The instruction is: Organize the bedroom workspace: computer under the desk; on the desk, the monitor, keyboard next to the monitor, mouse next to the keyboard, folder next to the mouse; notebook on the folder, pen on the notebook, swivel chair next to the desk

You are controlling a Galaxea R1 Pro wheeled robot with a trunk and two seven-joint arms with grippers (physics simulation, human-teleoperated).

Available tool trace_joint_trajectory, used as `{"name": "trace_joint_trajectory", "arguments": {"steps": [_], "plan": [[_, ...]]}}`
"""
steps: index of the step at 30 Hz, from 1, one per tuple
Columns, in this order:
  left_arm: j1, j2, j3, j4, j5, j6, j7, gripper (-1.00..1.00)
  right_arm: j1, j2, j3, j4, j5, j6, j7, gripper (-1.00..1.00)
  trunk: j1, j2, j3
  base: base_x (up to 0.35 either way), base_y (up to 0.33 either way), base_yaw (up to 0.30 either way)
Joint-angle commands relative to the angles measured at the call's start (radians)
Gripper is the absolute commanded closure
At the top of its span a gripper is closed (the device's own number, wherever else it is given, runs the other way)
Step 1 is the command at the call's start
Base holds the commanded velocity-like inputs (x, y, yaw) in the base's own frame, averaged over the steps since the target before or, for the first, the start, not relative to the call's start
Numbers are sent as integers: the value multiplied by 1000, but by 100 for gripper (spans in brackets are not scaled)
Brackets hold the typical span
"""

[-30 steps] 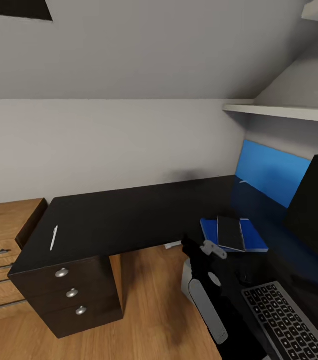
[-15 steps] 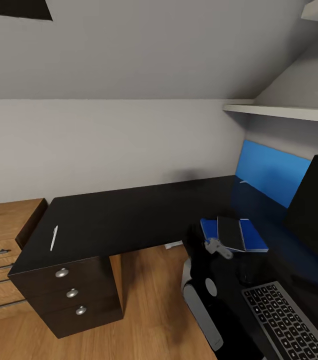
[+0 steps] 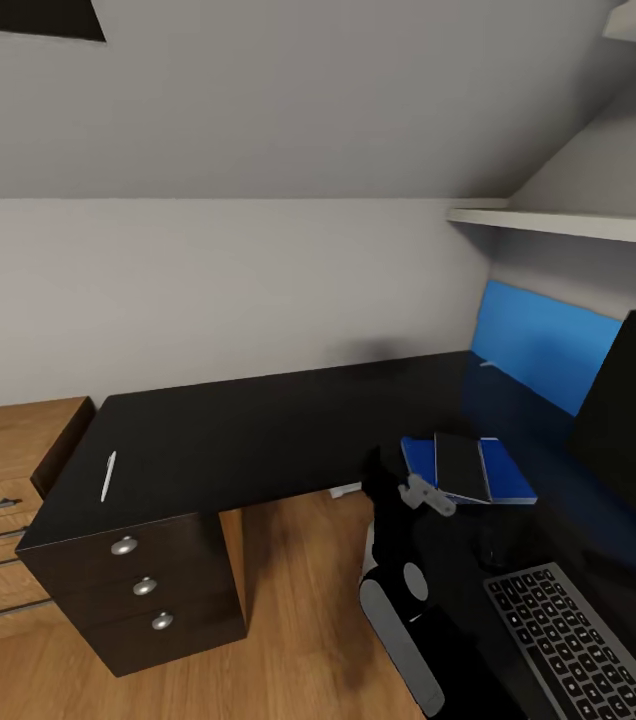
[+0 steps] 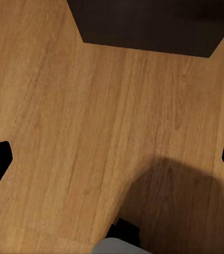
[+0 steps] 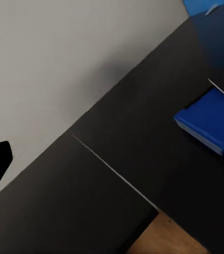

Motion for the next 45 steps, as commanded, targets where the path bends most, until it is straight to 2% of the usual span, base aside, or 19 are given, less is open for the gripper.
{"name": "trace_joint_trajectory", "arguments": {"steps": [1, 2, 4, 8, 13, 16, 19, 33, 40, 41, 42, 45], "plan": [[1, 0, 1, -3, 9, 4, 2, -100, -1, 0, 4, 1, -2, -6, -2, -100, 0, -1, -1, 0, 0, 104], [1, -1, 0, -2, 9, 4, 2, -100, -1, 0, 16, 5, 48, -6, -3, -100, 0, -1, -1, 0, 0, 241], [1, -1, 0, -2, 9, 4, 2, -100, -1, 2, 20, 7, 72, -6, -5, -100, 0, -1, -1, 0, 0, 259], [1, -1, 0, -2, 9, 4, 2, -100, -1, 4, 27, 10, 87, -6, -6, -100, 0, -1, -1, 0, 0, 272], [1, -1, 0, 15, 9, 2, 2, -100, -1, 6, 70, 30, 103, -5, -7, -100, 0, -1, -1, -10, 18, 279], [1, 0, 0, 23, 9, -24, 2, -100, -1, 7, 98, 46, 131, -6, -8, -100, 0, -1, -1, -52, 187, 282], [1, 1, 0, 39, 9, -71, 1, -100, -1, 7, 108, 54, 154, -6, -9, -100, 0, -1, -1, -22, 279, 283], [1, 1, 0, 48, 9, -93, 1, -100, -1, 10, 115, 64, 166, -6, -9, -100, 0, -1, -1, 77, 316, 283], [1, 0, 0, 48, 8, -93, 0, -100, -1, 16, 115, 92, 167, -5, -9, -100, 0, -1, -1, 161, 111, 283], [2, -1, 0, 48, 6, -94, 0, -100, -1, 17, 115, 93, 167, -5, -9, -100, 0, -1, -1, 29, 16, 283], [1, -2, 0, 48, -21, -94, 0, -100, -1, 19, 115, 95, 167, -5, -9, -100, 0, -1, -1, 29, 4, 282], [2, -2, 0, 48, -48, -95, 1, -100, -1, 20, 116, 98, 167, -3, -9, -100, 0, -1, -1, 153, 25, 282]]}}
